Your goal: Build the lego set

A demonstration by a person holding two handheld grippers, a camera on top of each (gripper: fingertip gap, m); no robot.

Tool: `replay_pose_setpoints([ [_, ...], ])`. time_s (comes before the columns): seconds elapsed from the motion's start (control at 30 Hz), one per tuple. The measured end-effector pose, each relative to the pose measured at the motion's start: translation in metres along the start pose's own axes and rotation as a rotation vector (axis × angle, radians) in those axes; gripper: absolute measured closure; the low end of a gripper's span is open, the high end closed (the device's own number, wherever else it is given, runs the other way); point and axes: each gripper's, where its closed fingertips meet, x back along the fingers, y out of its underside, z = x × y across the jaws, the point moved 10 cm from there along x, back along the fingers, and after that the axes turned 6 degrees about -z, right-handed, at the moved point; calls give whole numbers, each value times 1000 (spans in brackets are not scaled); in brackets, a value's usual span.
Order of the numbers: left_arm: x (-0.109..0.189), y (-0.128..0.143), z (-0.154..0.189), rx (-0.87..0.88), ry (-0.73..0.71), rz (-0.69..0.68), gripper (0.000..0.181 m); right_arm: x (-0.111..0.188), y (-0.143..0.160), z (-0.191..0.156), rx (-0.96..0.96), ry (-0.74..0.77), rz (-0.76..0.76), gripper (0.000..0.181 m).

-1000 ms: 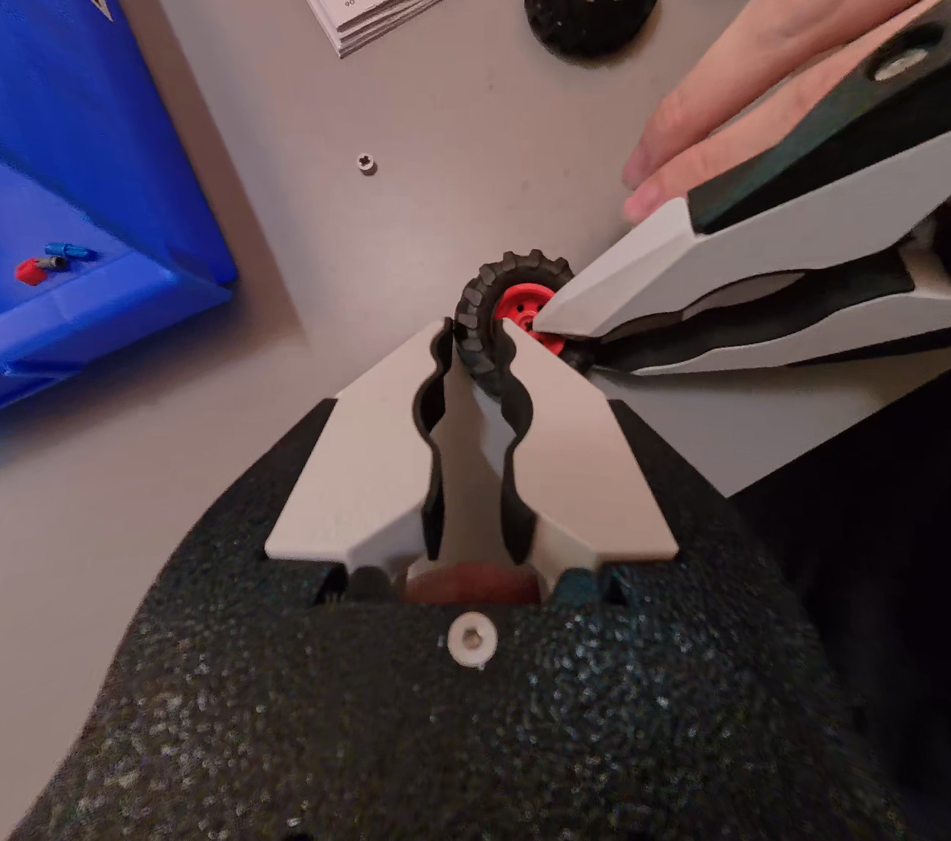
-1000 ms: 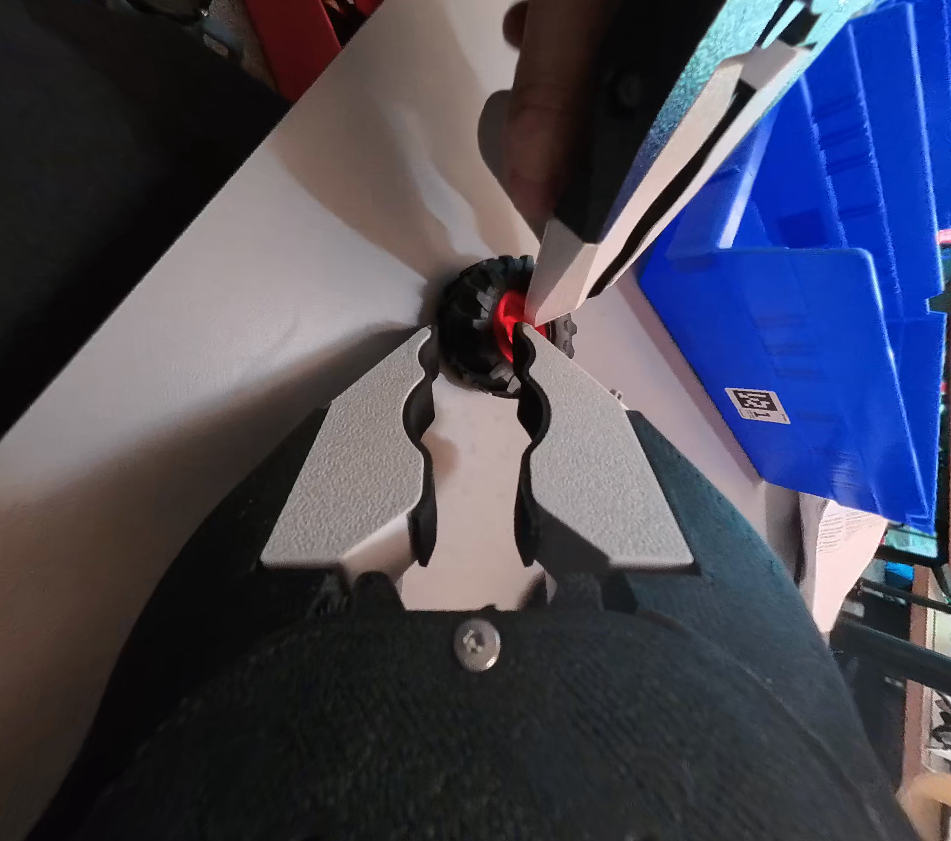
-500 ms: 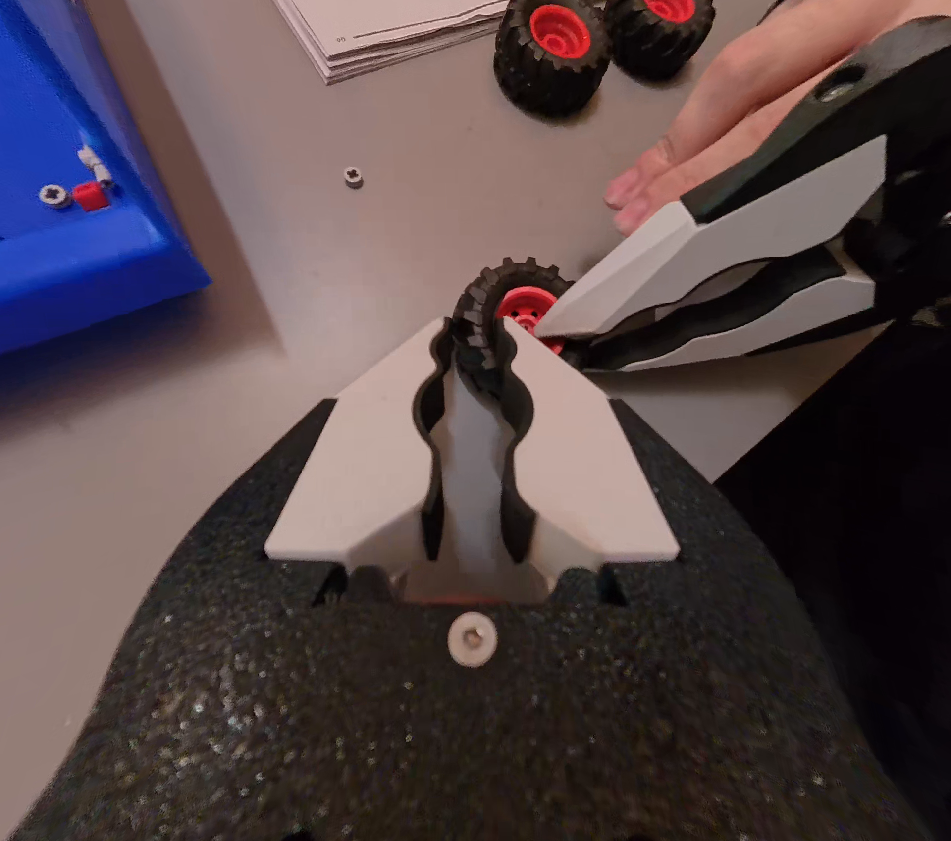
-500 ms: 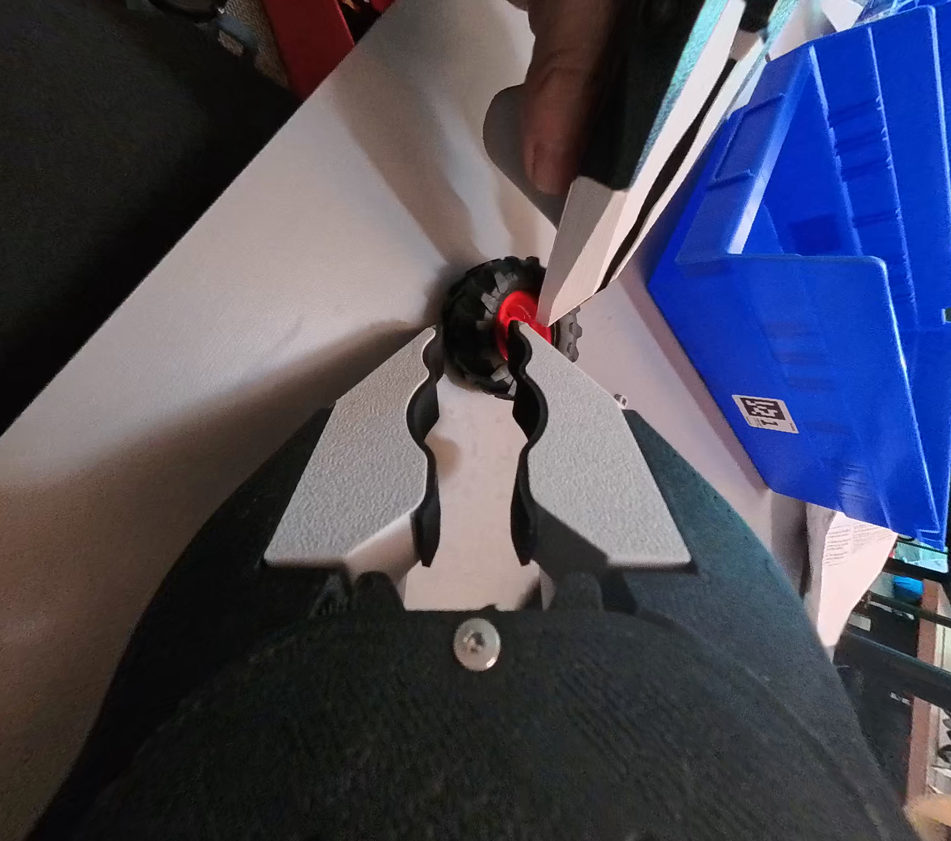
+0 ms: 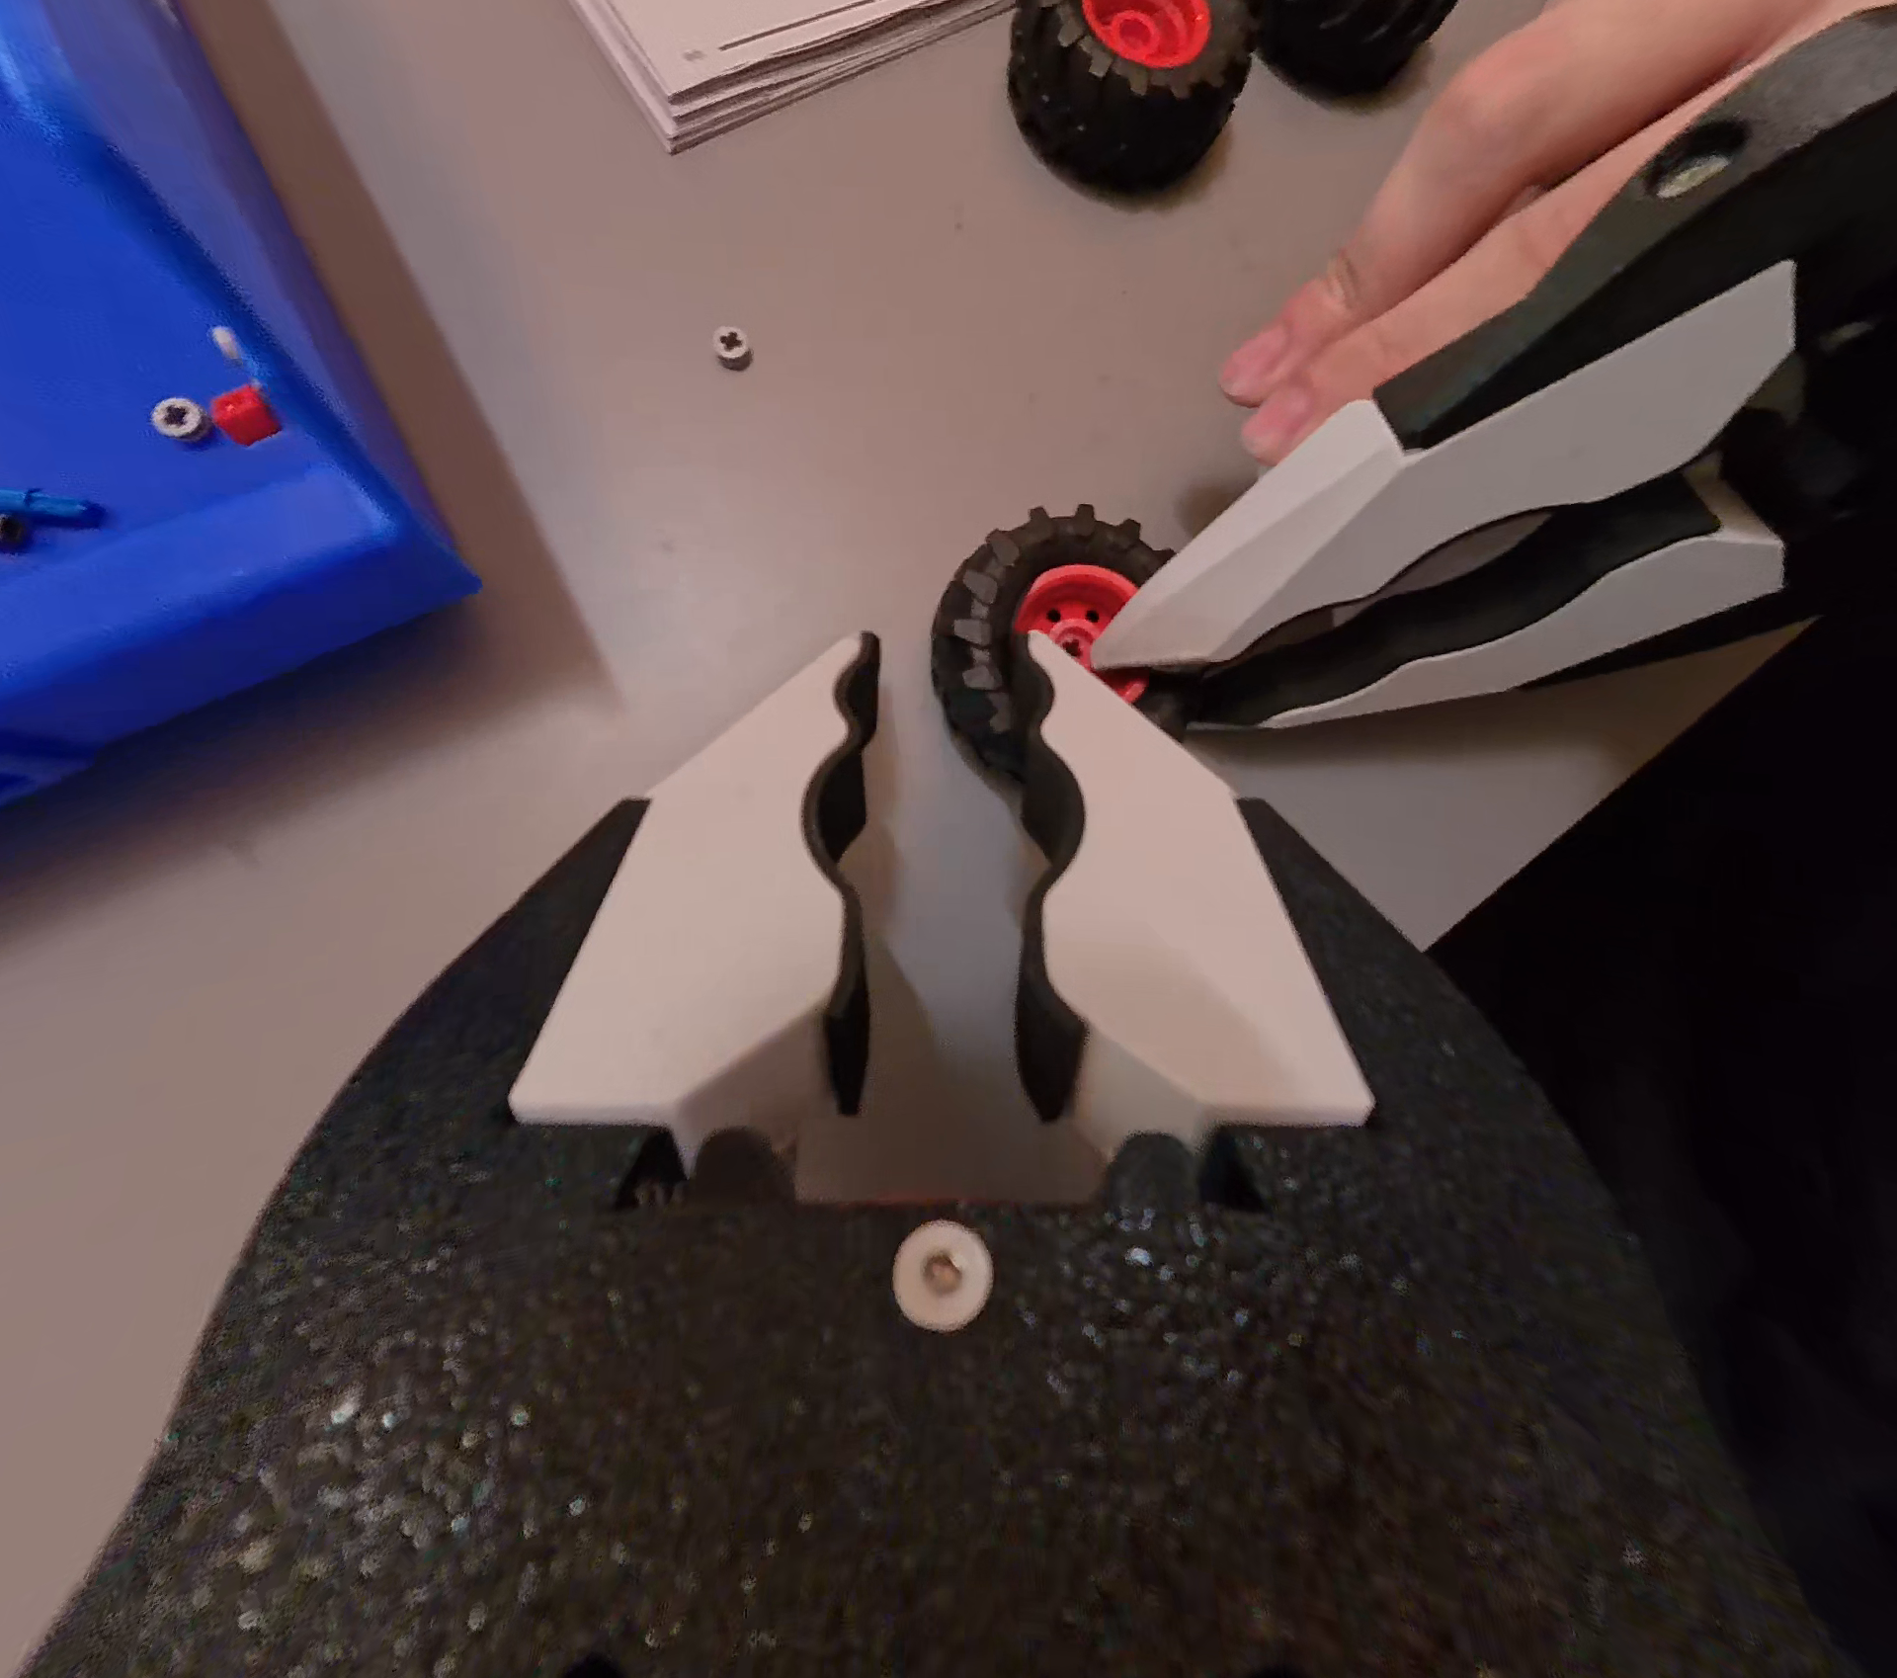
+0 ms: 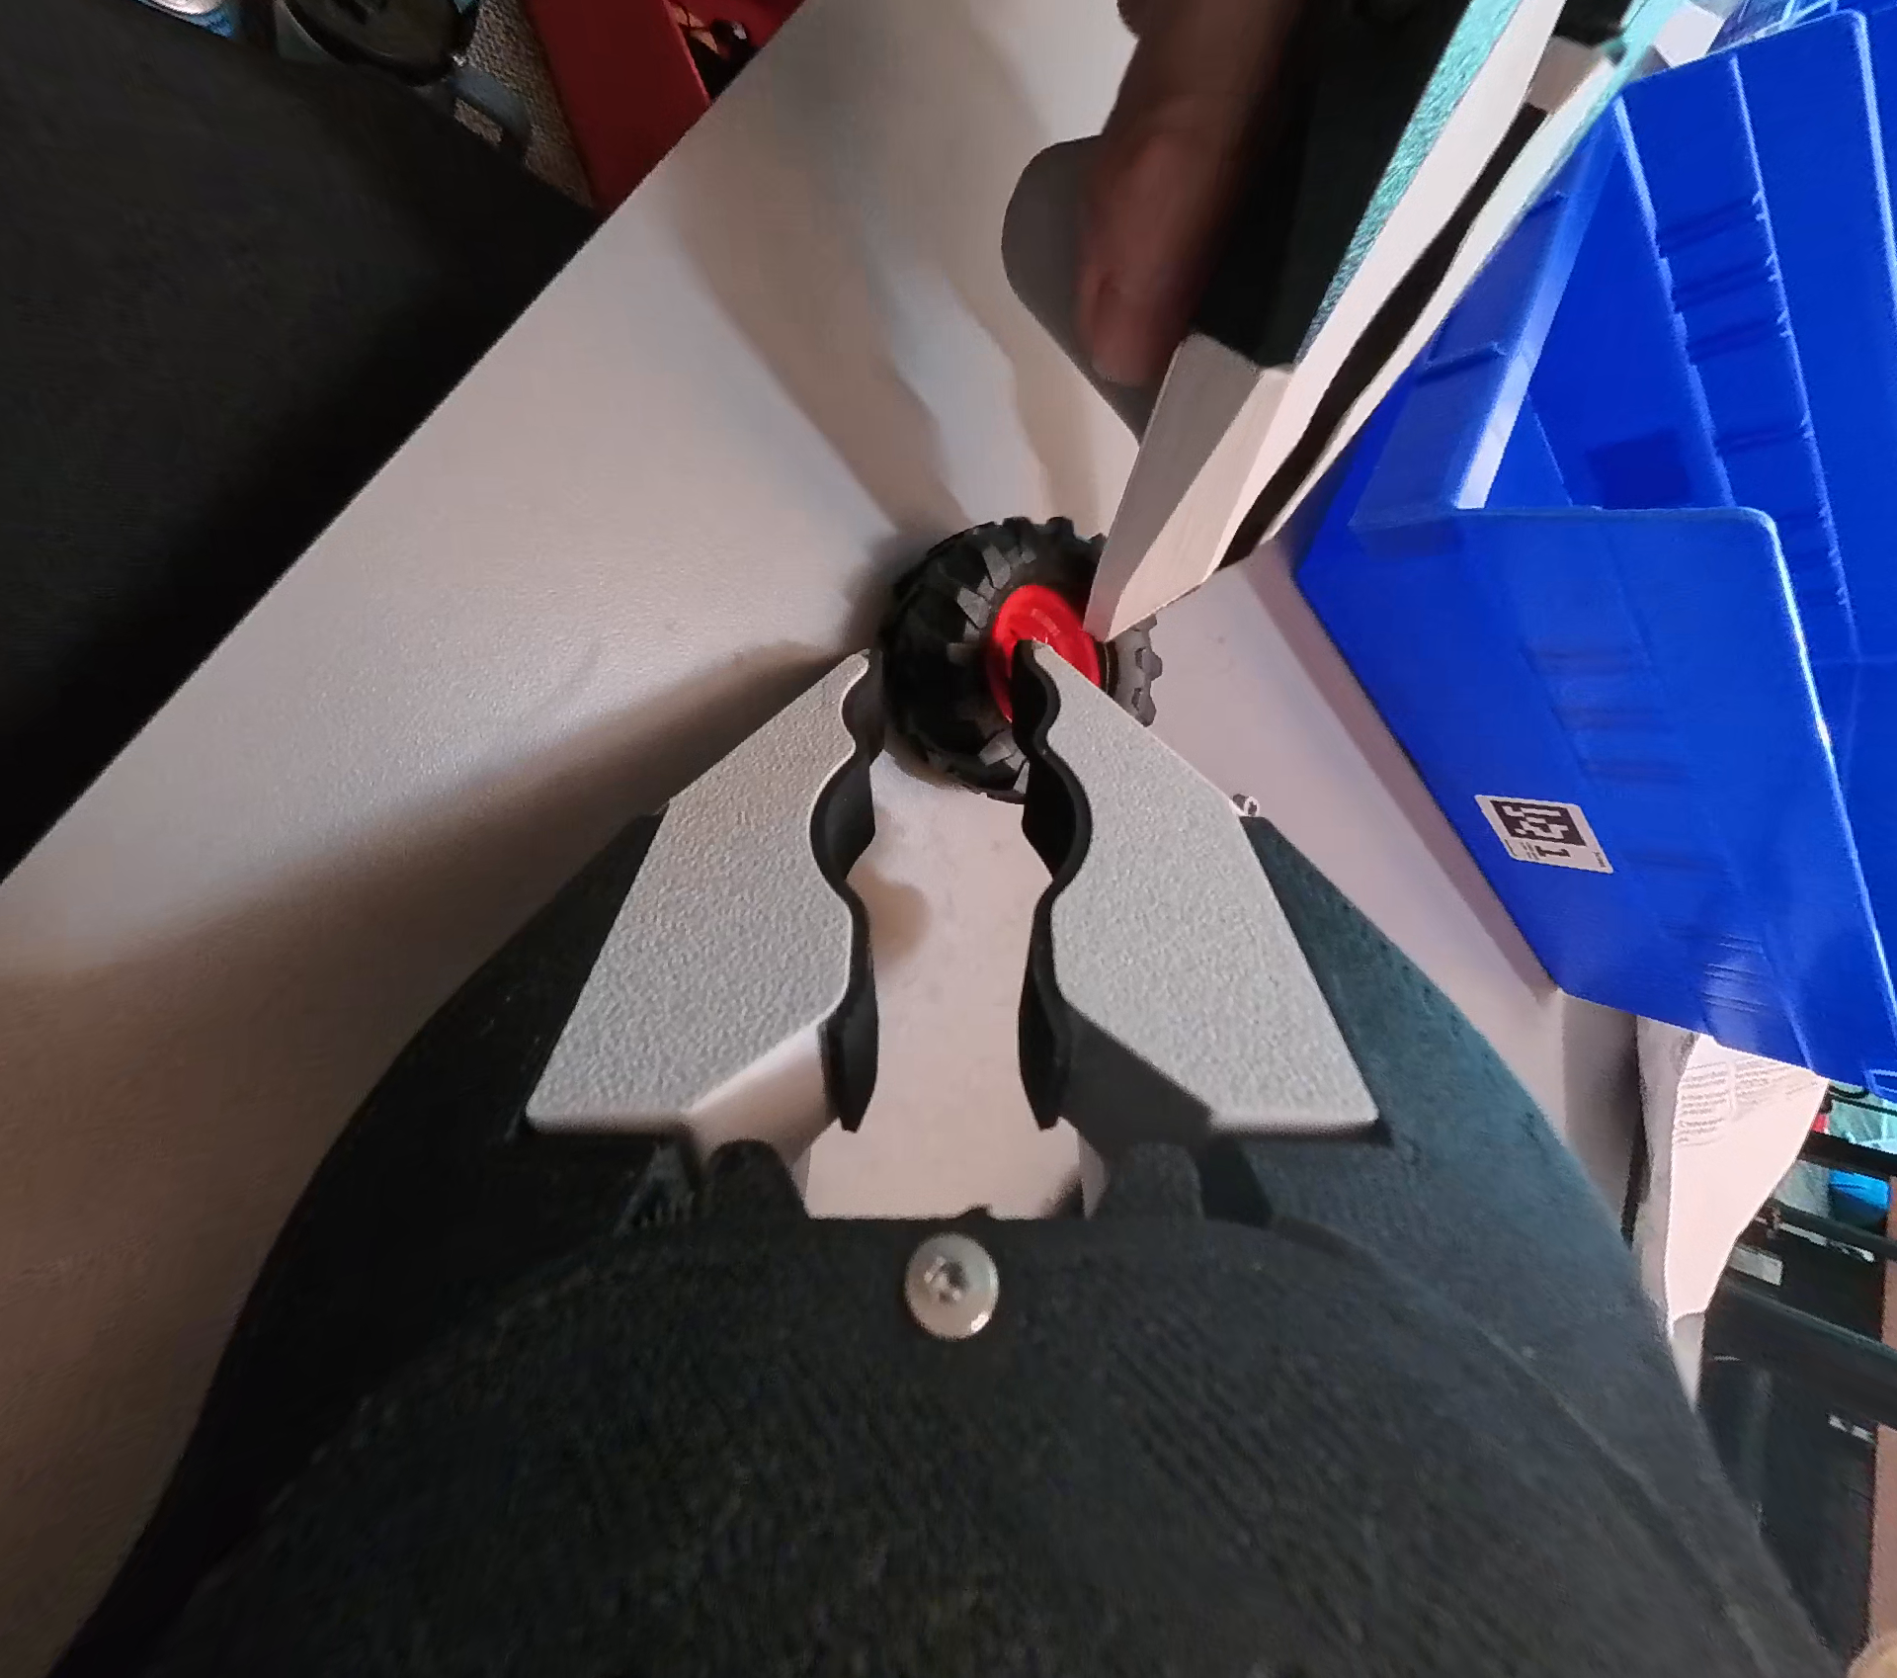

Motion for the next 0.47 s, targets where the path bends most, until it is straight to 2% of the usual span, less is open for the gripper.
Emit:
replay_pose_setpoints([
  [0.07,-2,0,0,11,23,-13,160,0,0,0,7,1,4,157],
  [0.1,-2,0,0,10,35,-16,168,0,1,0,7,-1,6,157],
  [0.3,-4,4,-13,91,91,16,155,0,0,0,33,6,-1,158],
  [0.47,-5,4,-16,144,119,22,160,-2,0,1,42,5,2,159],
])
